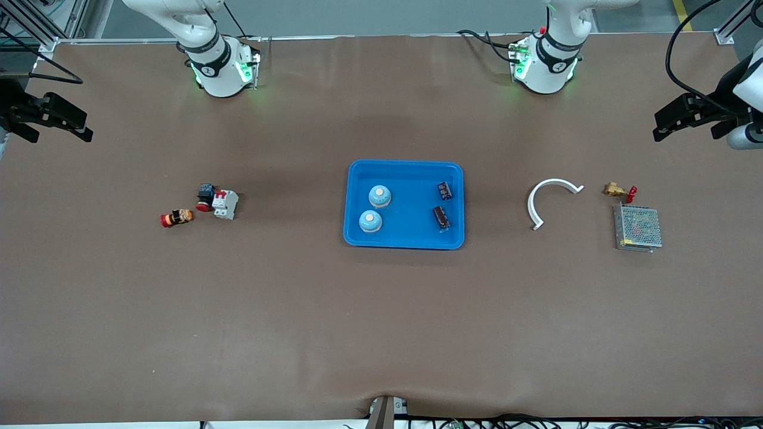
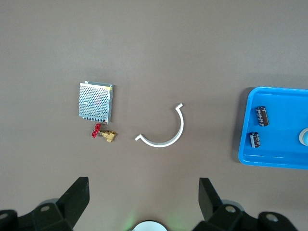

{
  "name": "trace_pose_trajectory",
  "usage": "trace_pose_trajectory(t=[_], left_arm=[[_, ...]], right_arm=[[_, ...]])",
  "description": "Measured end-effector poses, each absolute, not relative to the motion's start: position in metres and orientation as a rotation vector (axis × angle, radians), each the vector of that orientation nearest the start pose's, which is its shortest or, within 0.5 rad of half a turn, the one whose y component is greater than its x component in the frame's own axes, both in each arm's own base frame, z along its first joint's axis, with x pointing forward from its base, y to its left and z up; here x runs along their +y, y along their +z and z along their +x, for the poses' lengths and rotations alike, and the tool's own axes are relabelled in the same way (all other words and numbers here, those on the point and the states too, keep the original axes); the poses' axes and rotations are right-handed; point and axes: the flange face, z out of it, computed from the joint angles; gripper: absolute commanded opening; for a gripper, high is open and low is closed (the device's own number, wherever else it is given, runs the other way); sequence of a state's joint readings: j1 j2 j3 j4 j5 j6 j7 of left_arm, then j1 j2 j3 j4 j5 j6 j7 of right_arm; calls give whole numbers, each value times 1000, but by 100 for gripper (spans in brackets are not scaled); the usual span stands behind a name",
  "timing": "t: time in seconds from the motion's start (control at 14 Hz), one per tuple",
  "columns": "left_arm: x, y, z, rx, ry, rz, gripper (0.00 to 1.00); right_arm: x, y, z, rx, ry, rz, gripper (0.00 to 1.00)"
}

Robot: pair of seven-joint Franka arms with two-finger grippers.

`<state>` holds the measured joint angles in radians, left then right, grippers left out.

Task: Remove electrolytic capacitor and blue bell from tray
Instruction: 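Raise both grippers from rest and start toward the blue tray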

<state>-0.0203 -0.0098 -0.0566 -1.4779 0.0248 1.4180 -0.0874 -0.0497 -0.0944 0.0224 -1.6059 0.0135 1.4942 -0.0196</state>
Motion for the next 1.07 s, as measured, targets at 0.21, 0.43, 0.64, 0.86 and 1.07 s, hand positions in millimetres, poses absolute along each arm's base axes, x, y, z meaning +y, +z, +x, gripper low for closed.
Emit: trace_pose_trajectory(t=[0.21, 0.43, 0.64, 0.86, 1.07], left_arm=[[-38, 660, 534, -22, 74, -3109, 100], [-38, 664, 534, -22, 61, -3110, 100], [-38, 665, 534, -24, 57, -3110, 100], [-38, 664, 534, -25, 61, -3110, 100], [-38, 664, 534, -30, 64, -3110, 100]], right_arm=[[-13, 652, 517, 13, 29, -3130, 100], [-13, 651, 516, 13, 36, -3129, 100], [-12, 650, 516, 12, 49, -3129, 100], [-10, 650, 516, 4, 50, -3129, 100], [-8, 650, 516, -1, 49, -3128, 100]])
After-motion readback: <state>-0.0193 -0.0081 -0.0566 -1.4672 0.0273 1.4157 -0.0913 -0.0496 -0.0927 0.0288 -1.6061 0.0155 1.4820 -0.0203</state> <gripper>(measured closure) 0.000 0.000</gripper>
